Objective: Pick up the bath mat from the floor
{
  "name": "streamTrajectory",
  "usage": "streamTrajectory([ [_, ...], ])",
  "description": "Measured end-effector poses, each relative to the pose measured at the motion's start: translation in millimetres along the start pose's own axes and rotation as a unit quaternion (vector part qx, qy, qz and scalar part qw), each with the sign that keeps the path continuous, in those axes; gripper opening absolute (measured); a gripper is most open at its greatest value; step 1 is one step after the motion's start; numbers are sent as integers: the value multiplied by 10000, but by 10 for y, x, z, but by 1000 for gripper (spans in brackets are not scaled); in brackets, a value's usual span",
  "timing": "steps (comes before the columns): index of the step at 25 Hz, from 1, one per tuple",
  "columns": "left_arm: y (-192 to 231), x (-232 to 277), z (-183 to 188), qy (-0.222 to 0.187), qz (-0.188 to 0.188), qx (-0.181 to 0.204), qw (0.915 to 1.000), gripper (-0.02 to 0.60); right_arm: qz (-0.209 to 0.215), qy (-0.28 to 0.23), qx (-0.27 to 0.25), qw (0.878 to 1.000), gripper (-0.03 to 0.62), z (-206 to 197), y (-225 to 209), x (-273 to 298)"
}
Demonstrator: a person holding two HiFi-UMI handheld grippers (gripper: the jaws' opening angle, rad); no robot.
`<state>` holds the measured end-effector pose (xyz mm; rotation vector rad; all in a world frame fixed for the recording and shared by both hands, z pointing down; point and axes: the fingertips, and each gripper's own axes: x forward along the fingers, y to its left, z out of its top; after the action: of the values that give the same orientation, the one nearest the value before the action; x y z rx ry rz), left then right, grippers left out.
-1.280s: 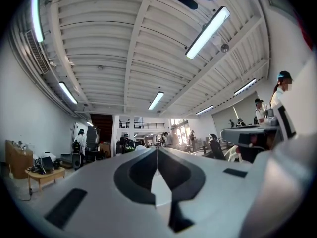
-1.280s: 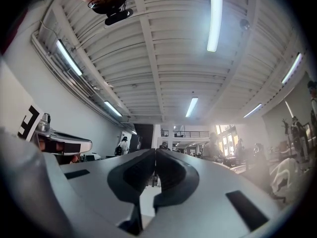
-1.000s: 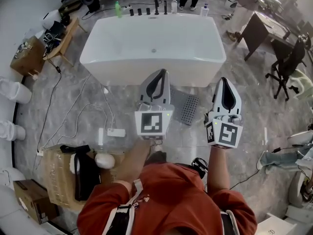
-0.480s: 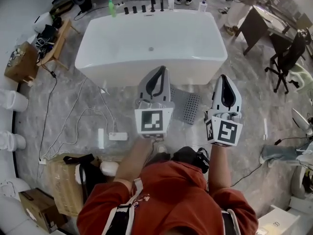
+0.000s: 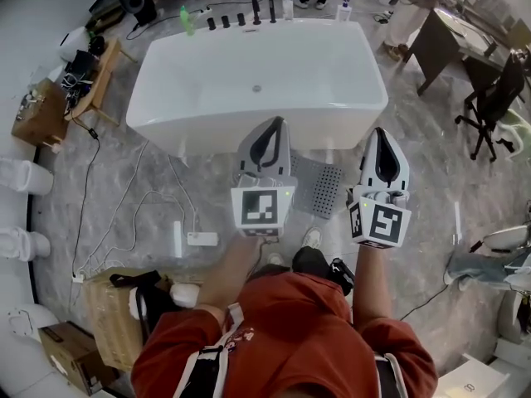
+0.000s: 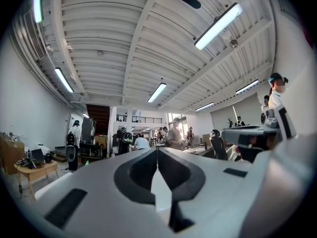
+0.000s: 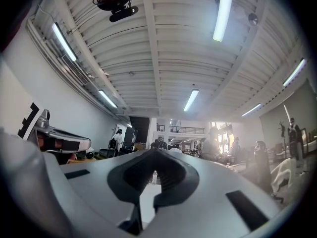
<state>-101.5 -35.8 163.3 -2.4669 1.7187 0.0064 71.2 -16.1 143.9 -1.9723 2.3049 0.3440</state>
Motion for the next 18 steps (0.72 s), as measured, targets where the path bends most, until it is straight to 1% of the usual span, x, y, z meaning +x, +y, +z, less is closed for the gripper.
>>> streamTrajectory([
  [6,-240,500,36,-65,-41,100,9999,16,-178,-95,119,9997,12,-113,-499,282],
  [10,-408,826,7,-88,-163,322,9993,16,-348,-94,109,9993,12,-218,-795,415],
  [18,-844,1325,-90,66,-369,333,9987,17,-594,49,202,9980,12,-472,-1408,530],
])
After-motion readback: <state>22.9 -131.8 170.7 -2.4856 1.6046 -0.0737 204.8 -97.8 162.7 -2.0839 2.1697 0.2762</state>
